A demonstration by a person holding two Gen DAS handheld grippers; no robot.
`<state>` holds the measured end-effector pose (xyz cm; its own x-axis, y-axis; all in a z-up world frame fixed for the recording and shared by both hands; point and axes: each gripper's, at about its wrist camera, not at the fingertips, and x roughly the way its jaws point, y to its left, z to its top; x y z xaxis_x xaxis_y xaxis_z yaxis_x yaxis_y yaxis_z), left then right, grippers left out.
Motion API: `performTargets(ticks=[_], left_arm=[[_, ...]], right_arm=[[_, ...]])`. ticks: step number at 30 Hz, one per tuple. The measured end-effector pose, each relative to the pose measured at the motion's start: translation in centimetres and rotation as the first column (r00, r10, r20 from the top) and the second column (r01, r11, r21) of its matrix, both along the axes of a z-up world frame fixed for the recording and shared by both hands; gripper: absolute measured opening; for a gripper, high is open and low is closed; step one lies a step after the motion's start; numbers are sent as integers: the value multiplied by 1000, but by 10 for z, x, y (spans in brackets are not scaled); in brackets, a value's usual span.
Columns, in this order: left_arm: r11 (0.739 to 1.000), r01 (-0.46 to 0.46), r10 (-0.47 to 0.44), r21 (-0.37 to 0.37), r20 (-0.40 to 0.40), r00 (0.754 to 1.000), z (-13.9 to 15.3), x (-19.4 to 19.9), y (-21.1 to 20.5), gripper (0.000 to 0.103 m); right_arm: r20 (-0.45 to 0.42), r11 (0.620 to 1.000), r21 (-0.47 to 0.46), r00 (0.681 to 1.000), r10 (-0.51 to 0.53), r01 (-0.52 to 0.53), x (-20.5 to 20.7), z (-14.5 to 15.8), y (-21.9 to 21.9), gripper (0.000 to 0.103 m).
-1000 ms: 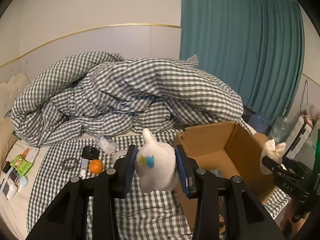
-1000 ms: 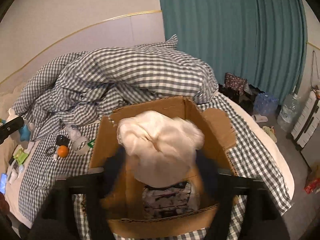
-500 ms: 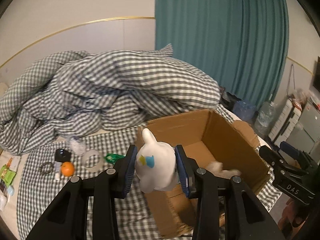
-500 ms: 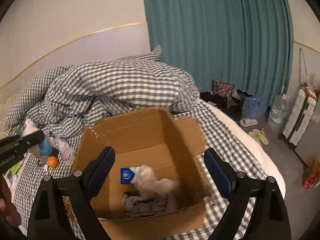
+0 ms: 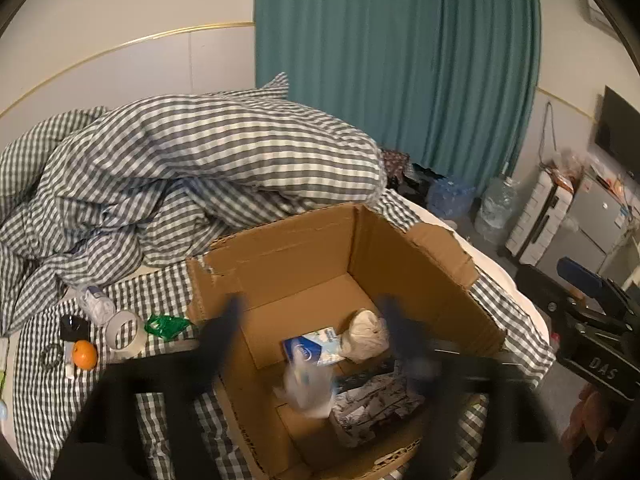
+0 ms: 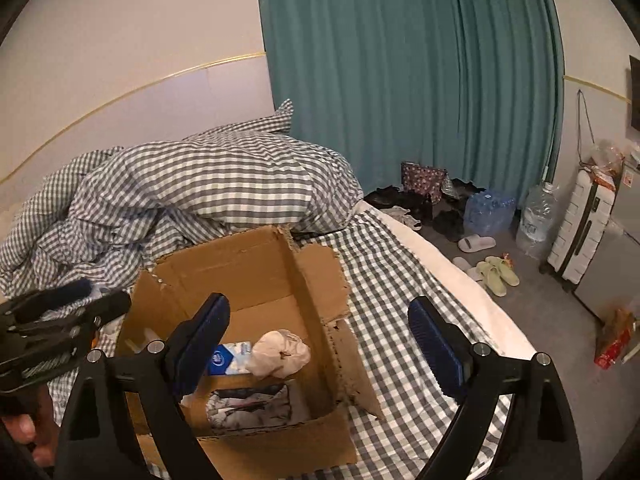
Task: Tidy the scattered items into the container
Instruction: 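Open both tools to drop the plush toy and cloth into the box, then move both tools back toward the bead bracelet and tape roll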
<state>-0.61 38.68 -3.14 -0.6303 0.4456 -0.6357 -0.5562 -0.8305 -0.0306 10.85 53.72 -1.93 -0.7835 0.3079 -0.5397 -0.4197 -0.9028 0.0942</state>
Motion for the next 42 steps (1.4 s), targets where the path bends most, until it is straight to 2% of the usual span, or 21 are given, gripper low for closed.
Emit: performTargets(ticks=[1,8,12,17,21,26,30,35,39,42], left_arm=[[1000,2,-2,12,-16,1000,2,3,-1,99],[999,-18,20,35,-49,999,15,8,-18,102],[997,-60,62,52,-46,997,22,4,-42,103],[992,-102,105,78,-32,994,32,1,-80,103],[986,-142,147,91,-52,988,42,2,-114,103],[975,-210,217,76,-85,972,48,3,-165,103],[957,-280,286,77,-85,954,51,-1,-206,103],[943,-323,331,83,-94,939,54,1,-258,103],[928,-366,372,77,-101,923,55,1,-294,103],[907,-407,417,105,-91,904,57,-1,-323,103]], right_arm=[[-1,1000,6,1000,-6,6,2,0,0,91],[-15,1000,12,1000,-1,1,4,7,-9,93],[-20,999,34,1000,19,-18,-2,15,-29,94],[-46,995,90,998,47,-43,-8,33,-64,103],[-70,992,109,995,70,-62,-16,47,-90,103],[-104,991,100,990,100,-90,-25,56,-124,103],[-132,987,110,982,134,-120,-33,62,-156,103],[-154,981,115,973,171,-154,-44,68,-199,103],[-148,973,107,965,217,-203,-55,68,-234,103],[-122,958,132,955,270,-254,-67,67,-263,103]])
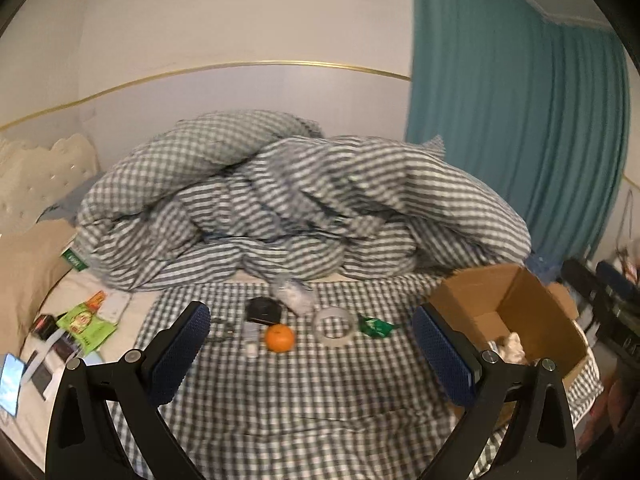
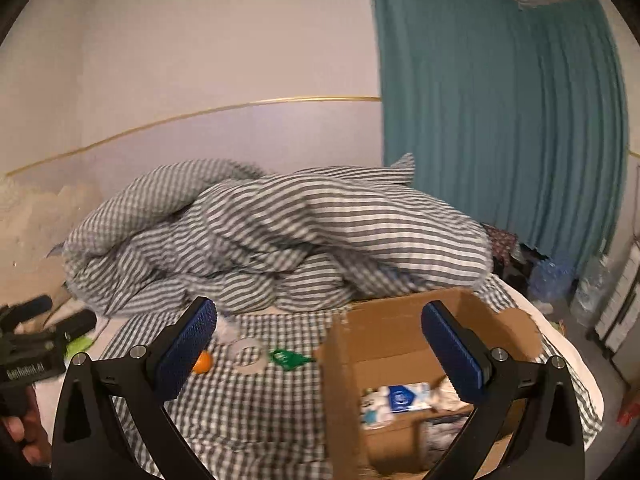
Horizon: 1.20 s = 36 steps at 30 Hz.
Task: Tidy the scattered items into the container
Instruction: 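Move both tools back toward the bead bracelet and tape roll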
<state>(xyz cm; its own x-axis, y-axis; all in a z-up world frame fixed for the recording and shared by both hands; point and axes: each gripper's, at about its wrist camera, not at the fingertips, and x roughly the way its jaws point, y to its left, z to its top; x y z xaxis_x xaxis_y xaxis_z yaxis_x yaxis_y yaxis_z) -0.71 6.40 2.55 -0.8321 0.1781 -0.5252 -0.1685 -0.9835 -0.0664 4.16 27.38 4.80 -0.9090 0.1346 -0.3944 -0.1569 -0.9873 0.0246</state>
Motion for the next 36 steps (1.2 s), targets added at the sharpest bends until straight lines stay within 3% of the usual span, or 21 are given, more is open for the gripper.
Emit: performTargets(ticks=[9,18,31,36], left_arm=[[995,-96,95,12,6,995,-7,-10,-57,103],[980,-199,199,9,58,978,-37,-43,-108,103],[967,-243,253,-77,176,951,-125,-120,-143,103],[972,-227,233,-54,253,939,-167,-154,-147,103]], right_arm=[[34,995,21,995,99,-100,-27,-10,-51,103],[110,988,-21,982,154,-153,-66,-43,-63,103],[244,976,-9,946,213,-218,-143,-118,-97,103],[303,973,-15,926,225,-231,-173,-154,-103,103]])
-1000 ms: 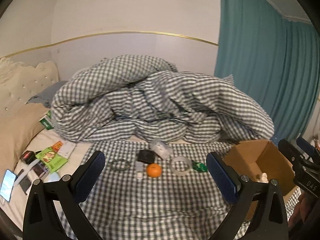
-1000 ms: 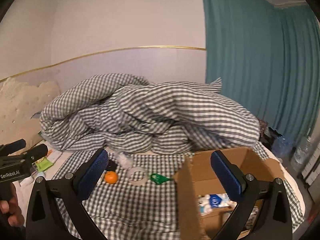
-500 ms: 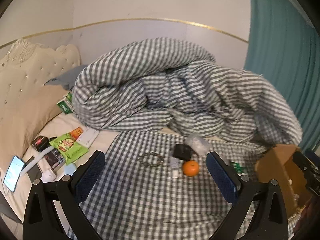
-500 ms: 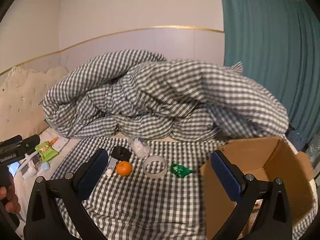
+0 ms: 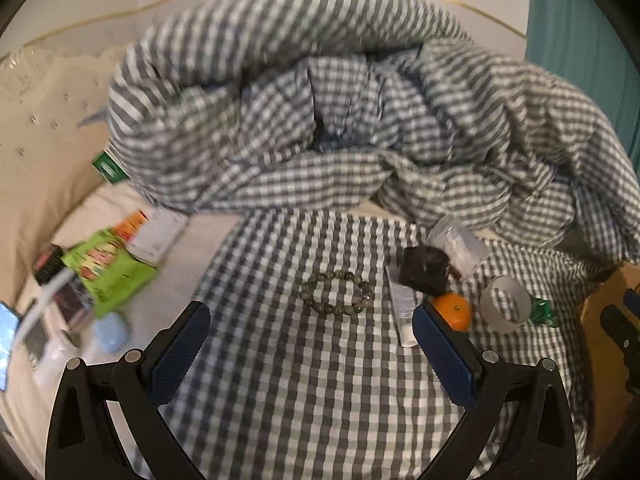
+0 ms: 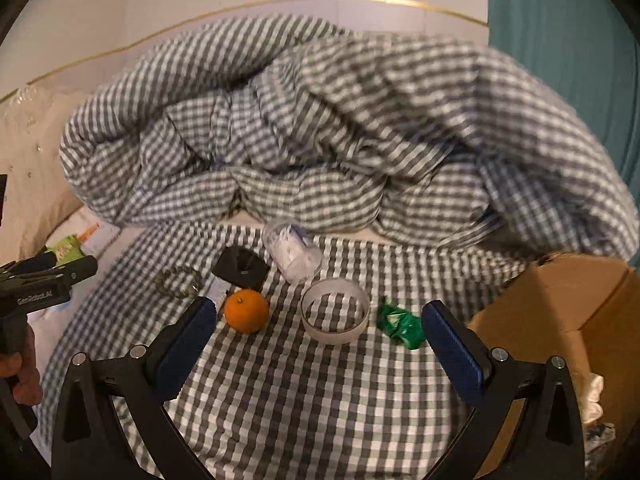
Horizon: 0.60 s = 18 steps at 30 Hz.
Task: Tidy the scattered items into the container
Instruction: 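Move both tools back toward the bead bracelet and tape roll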
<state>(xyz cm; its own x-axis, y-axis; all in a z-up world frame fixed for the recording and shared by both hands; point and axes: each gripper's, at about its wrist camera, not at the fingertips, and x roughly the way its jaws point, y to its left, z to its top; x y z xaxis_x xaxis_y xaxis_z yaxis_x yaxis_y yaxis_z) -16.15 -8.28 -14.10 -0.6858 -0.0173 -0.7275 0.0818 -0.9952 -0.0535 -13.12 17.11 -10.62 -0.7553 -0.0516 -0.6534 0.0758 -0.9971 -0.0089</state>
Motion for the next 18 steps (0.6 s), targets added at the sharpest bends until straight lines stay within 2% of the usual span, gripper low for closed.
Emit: performTargets(ticks=[5,11,18], left_arm=[[1000,-17,16,4,43,999,-36,-34,-3,103],[1000,14,-14,0,85,996,-73,-71,10,103],[999,34,-34,8,139,990,-110,-97,27,103]], right_arm=[[40,1000,20,999,9,-10,-25,-28,-4,103],[66,1000,24,998,12,-14,-47,-51,-5,103],[91,1000,22,996,5,-7,-64,-73,-2,103]])
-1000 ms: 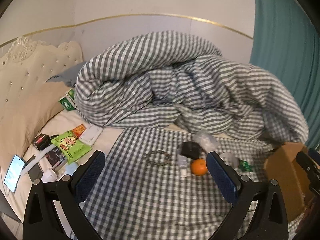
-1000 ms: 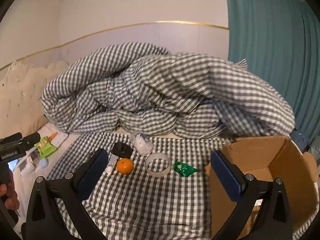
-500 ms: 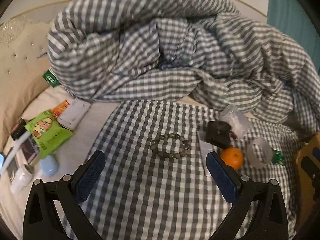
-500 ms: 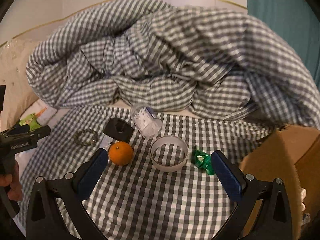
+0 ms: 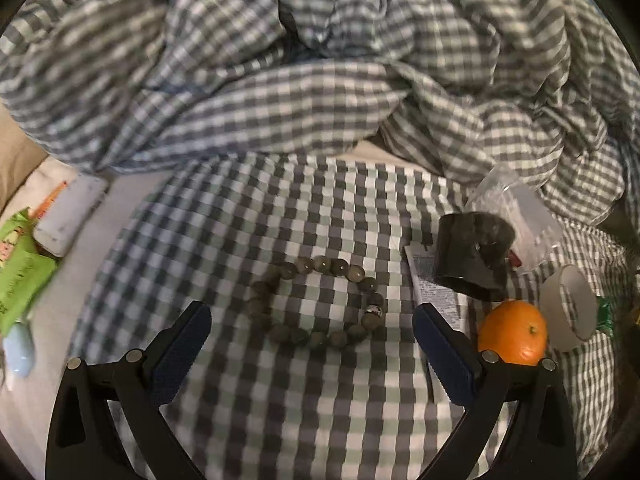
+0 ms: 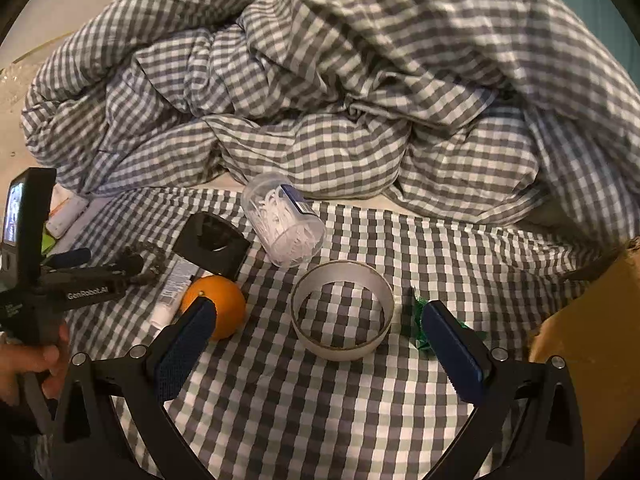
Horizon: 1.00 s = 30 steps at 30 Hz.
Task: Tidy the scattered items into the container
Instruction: 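Move both tools back toward the bead bracelet and tape roll, then grasp the bead bracelet with the left tool while the right grasps the tape roll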
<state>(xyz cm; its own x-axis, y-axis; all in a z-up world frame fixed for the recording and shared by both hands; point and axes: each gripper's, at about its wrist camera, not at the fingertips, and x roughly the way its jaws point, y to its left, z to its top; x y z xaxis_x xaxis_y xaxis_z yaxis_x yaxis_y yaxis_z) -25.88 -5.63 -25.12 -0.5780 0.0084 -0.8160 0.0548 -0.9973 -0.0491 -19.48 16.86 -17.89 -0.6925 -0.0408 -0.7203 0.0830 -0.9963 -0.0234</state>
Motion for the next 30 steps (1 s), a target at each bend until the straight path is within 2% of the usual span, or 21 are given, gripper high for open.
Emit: performTargets(ticks=[5,8,19,21,22,23,24,25,26,27,30], left_arm=[[1000,-8,8,-27,24,1000,-18,-10,1,103],[1000,-19,20,-8,49,999,-27,-15,-4,103],[1000,-16,18,-20,63,998,-33,-28,4,103],[1000,-15,16,-21,58,998,-33,-30,4,99],[1000,-15,16,-21,51,999,-32,-29,5,89],[999,-17,18,-28,39,999,-29,-28,6,72],[999,-18,19,-37,32,999,-27,-27,6,61],[999,-13,14,-41,31,999,-25,-27,7,40],[999,-4,5,-33,36,999,-24,-27,7,27],[1000,0,1,-26,37,999,-22,-28,6,23],[1000,7,-7,3,40,999,-19,-28,4,23]], right_arm=[[16,1000,-6,1000,-3,3,-9,-13,3,103],[20,1000,-8,1000,-5,5,-11,-17,4,103],[32,1000,-8,999,-2,3,-16,-26,4,103],[30,1000,-10,1000,-4,4,-17,-26,4,103],[29,1000,-13,1000,-4,4,-18,-27,4,103],[31,1000,-17,1000,-3,4,-19,-28,4,103],[34,1000,-17,999,-3,3,-21,-29,4,103],[37,1000,-15,999,-2,2,-23,-30,3,103],[39,1000,-9,999,0,0,-25,-31,2,103],[42,1000,2,999,1,-1,-27,-32,1,103],[54,999,42,999,-8,6,-35,-37,0,103]])
